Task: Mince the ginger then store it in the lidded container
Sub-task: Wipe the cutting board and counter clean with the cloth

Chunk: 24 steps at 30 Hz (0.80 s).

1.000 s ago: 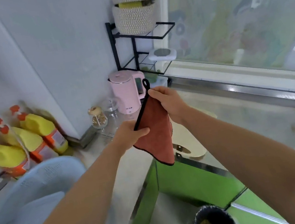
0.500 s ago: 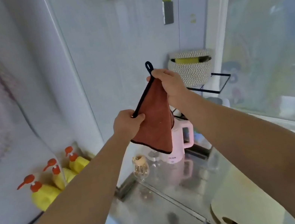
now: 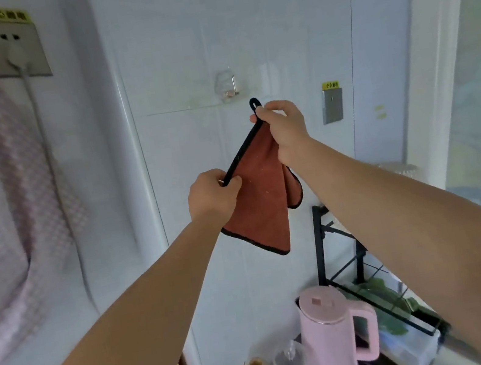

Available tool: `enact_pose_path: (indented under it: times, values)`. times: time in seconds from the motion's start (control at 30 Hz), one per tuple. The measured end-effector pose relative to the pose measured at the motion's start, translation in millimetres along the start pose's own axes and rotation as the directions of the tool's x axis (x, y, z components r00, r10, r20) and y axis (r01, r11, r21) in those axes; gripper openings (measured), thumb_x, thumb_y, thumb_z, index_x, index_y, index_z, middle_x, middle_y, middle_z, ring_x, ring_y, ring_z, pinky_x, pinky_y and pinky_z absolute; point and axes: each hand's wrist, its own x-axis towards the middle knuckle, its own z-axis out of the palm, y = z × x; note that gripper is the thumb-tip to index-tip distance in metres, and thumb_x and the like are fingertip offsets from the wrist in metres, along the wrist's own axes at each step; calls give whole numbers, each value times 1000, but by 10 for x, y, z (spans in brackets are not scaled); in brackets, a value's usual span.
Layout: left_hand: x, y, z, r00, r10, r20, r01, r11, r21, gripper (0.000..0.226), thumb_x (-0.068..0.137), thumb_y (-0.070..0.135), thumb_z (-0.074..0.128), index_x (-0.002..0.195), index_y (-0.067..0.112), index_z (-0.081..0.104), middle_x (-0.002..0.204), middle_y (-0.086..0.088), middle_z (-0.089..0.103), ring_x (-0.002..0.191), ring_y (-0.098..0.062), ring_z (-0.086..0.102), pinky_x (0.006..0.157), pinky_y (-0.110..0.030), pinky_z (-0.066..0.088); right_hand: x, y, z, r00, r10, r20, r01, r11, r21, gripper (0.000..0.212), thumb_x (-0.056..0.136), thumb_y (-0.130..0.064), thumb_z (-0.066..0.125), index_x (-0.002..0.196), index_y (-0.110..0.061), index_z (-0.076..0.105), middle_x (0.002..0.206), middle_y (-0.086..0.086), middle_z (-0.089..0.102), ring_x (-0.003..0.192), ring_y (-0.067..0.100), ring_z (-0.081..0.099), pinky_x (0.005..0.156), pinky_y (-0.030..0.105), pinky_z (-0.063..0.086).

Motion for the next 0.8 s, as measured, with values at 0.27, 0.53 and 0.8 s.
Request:
enact_pose_path:
  times: [0.27, 0.53, 0.8]
  values:
    - [286, 261, -117, 991, 16, -133, -12, 999, 33, 17, 89, 31, 61, 85, 16, 67, 75, 0, 62, 70, -18, 58, 55, -24, 42, 353, -199, 178, 987, -135, 88, 136, 991, -11, 15, 90, -14, 64, 105, -15, 66, 76, 0, 70, 80, 8, 61, 82, 24, 44]
    - [403, 334, -169, 984, 5, -179, -1, 1000, 23, 15, 87, 32, 63, 83, 17, 66, 71, 2, 60, 71, -18, 58, 60, -25, 42, 528, -327, 267, 959, -198, 204, 224, 968, -115, 19, 89, -10, 62, 107, -13, 69, 71, 0, 66, 68, 6, 64, 71, 19, 48]
    - [418, 215, -108, 985, -18, -171, 26, 999, 46, 18, 87, 29, 63, 76, 15, 65, 67, 0, 59, 66, -18, 56, 56, -25, 42, 554, -178, 320, 967, -185, 172, 224, 944, -241, 18, 80, -13, 65, 97, -19, 68, 74, 0, 68, 72, 13, 58, 67, 24, 45]
